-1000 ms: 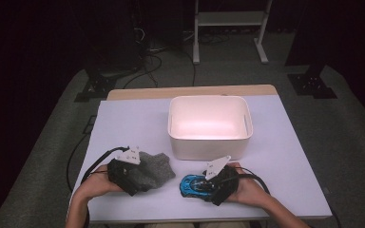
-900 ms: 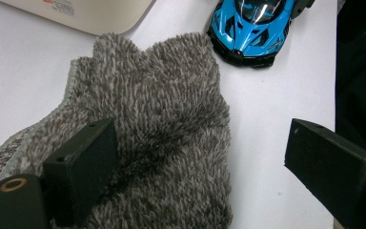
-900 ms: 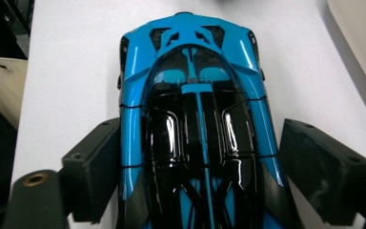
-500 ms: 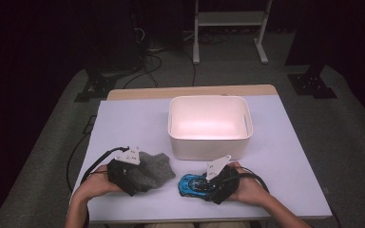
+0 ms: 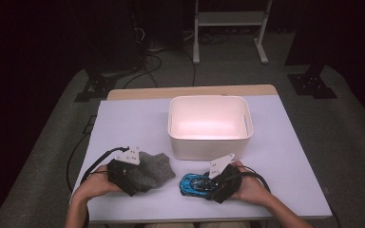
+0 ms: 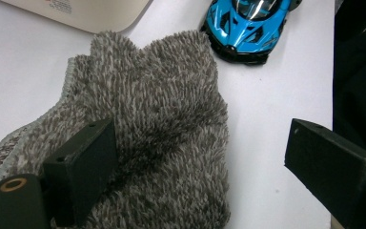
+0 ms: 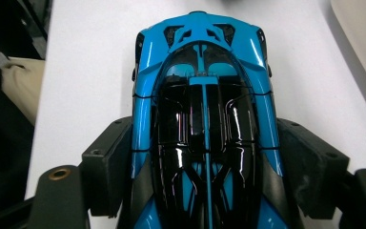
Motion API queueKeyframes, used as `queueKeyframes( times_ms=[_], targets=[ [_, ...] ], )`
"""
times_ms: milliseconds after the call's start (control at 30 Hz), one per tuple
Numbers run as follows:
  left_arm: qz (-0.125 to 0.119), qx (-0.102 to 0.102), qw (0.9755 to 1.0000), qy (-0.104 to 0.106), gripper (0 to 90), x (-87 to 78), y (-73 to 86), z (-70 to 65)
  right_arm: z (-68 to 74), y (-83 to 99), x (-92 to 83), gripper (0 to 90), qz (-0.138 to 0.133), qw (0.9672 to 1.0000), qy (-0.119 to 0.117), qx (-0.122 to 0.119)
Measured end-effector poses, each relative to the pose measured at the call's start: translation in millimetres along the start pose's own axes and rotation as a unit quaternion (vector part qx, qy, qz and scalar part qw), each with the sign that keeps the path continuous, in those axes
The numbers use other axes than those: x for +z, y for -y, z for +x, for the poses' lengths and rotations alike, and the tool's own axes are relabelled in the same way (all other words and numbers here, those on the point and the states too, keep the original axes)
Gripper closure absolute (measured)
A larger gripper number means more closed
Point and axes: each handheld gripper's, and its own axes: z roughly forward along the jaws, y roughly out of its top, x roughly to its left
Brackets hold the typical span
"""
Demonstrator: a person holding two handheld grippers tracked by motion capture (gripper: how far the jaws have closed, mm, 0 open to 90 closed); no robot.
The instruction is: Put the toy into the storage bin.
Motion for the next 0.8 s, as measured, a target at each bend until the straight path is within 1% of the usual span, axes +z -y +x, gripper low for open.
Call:
queueKeyframes(
  times_ms=[67, 100, 167, 300, 333, 367, 400, 467, 533, 633, 700, 800],
  targets=[
    [0.001, 0.0, 1.0, 0.0, 9.9, 0.3, 0.1, 0.1, 0.0, -0.6, 0.1, 25.1, 0.003, 1.0, -0.002, 0.0],
    [0.001, 0.0, 1.0, 0.0, 9.9, 0.4, 0.0, 0.1, -1.7, -3.5, -0.1, 25.0, 0.016, 0.9998, -0.01, 0.002],
    [0.002, 0.001, 1.0, 0.0, 9.9, -0.2, -0.4, -0.4, -0.8, -6.1, 0.8, 24.8, 0.024, 0.9997, -0.005, -0.007],
    [-0.002, 0.0, 1.0, -0.001, 9.9, -1.5, -0.2, -0.2, 3.2, -10.2, 1.9, 23.6, 0.029, 0.9994, 0.004, -0.017],
    [0.0, 0.0, 1.0, -0.001, 9.9, -1.4, -0.2, -0.2, 4.3, -11.6, 2.1, 22.5, 0.029, 0.9994, 0.007, -0.017],
    [0.0, 0.001, 1.0, 0.0, 9.9, -1.2, -0.2, -0.4, 4.0, -12.8, 2.3, 22.0, 0.027, 0.9995, 0.003, -0.017],
    [0.001, 0.002, 1.0, 0.0, 9.9, -1.1, -0.3, -0.6, 4.2, -14.1, 2.7, 20.9, 0.028, 0.9995, 0.001, -0.012],
    [0.003, 0.003, 1.0, 0.001, 9.9, -1.0, -0.6, -0.6, 3.8, -15.4, 4.9, 16.9, 0.03, 0.9995, 0.004, -0.009],
    [0.002, 0.003, 1.0, 0.001, 9.9, -1.0, -0.5, -0.5, 4.0, -15.2, 9.0, 16.2, 0.038, 0.9992, 0.008, -0.012],
    [0.002, 0.003, 1.0, 0.001, 9.9, -0.9, -0.4, -0.3, 2.5, -15.3, 11.0, 16.4, 0.031, 0.9995, 0.007, -0.002],
    [0.003, 0.003, 1.0, 0.002, 9.9, -0.6, -0.6, -0.5, 2.7, -16.4, 12.4, 16.8, 0.022, 0.9997, 0.009, -0.001],
    [0.003, 0.003, 1.0, 0.002, 9.9, -0.9, -0.4, -0.8, 3.4, -15.9, 14.0, 18.3, 0.02, 0.9997, 0.011, -0.007]
  ],
)
